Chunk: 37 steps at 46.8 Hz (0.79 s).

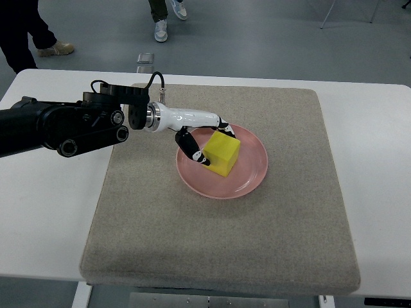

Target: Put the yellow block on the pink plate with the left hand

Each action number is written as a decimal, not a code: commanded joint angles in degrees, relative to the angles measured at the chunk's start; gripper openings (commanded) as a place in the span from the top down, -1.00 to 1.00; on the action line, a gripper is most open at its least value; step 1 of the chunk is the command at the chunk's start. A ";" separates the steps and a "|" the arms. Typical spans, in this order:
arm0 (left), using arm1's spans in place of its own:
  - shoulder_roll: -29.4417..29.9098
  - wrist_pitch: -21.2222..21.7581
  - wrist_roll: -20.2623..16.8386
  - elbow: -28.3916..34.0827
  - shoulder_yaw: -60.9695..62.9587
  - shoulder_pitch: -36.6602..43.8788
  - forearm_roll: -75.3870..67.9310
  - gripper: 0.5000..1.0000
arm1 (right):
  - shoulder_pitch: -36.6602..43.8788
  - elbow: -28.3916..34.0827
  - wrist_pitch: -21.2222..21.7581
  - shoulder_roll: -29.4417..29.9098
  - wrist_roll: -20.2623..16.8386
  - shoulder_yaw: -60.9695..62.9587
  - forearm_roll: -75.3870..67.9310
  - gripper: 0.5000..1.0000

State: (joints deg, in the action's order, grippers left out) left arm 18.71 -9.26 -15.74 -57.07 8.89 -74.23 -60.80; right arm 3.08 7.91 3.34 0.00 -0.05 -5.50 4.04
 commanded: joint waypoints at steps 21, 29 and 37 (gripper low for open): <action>2.55 -0.06 0.00 1.44 -2.39 0.05 0.33 -0.95 | 0.00 0.00 0.00 0.00 0.05 -0.04 0.00 -0.69; 3.08 -0.06 0.09 4.86 -3.44 -0.65 0.60 -0.95 | 0.00 0.00 0.00 0.00 -0.04 0.05 0.00 -0.69; 3.00 0.03 0.09 11.54 -5.55 -0.48 0.86 -0.95 | 0.00 0.00 0.00 0.00 0.05 -0.04 0.00 -0.69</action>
State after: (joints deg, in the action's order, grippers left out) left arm 21.81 -9.33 -15.64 -48.21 4.14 -74.90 -60.13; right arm 3.08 7.91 3.34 0.00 -0.04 -5.47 4.04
